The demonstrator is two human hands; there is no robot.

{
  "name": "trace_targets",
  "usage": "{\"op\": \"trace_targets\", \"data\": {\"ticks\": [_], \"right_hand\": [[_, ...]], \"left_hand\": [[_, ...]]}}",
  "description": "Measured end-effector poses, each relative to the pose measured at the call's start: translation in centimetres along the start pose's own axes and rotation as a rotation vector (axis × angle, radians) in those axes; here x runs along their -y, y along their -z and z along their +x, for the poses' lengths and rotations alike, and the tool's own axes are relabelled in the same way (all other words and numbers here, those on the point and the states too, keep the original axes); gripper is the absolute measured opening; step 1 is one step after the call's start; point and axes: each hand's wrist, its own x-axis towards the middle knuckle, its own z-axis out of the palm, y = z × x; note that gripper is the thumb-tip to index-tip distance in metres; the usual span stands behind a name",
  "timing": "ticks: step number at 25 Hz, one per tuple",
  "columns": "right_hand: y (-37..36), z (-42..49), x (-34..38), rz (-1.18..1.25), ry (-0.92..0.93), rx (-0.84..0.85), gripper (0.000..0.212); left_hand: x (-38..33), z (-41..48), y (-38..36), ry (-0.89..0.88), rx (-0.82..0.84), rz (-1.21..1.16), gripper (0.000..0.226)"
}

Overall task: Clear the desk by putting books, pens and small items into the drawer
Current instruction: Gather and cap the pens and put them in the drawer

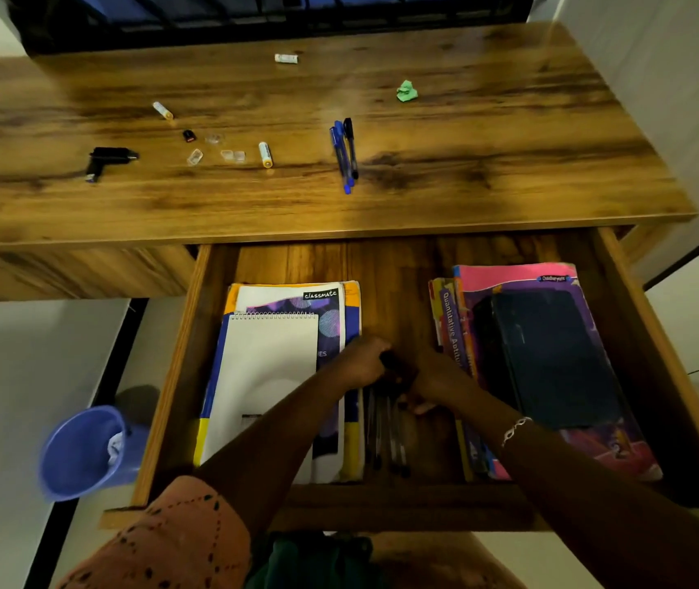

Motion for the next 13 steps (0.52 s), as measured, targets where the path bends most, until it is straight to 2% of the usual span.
{"op": "trace_targets", "data": {"ticks": [2,5,9,11,13], "right_hand": [[-0.3,0.5,-0.2,-0.012,-0.006,-0.047,0.021],[-0.6,1.1,-0.4,-0.147,0.059,-0.082,0.014],[-1.1,0.7,-0.4,-0.287,0.14,-0.091,0.01],[-1.2,0.6,-0.5,-0.336,0.16,-0.095,0.022],[-1.3,0.5,-0.6,-0.37,0.19,-0.094,0.016]], "left_hand": [[-0.4,-0.4,-0.3,-0.037,-0.039,0.178,0.032],[-0.7,-1.0,-0.9,-0.033,-0.028,0.312,0.034],[-0.5,-1.6,-1.0,-0.064,-0.077,0.39,0.034],[-0.3,-1.7,-0.8,-0.064,-0.086,0.405,0.038],[-0.3,-1.7,-0.7,-0.059,-0.082,0.433,0.04]]}}
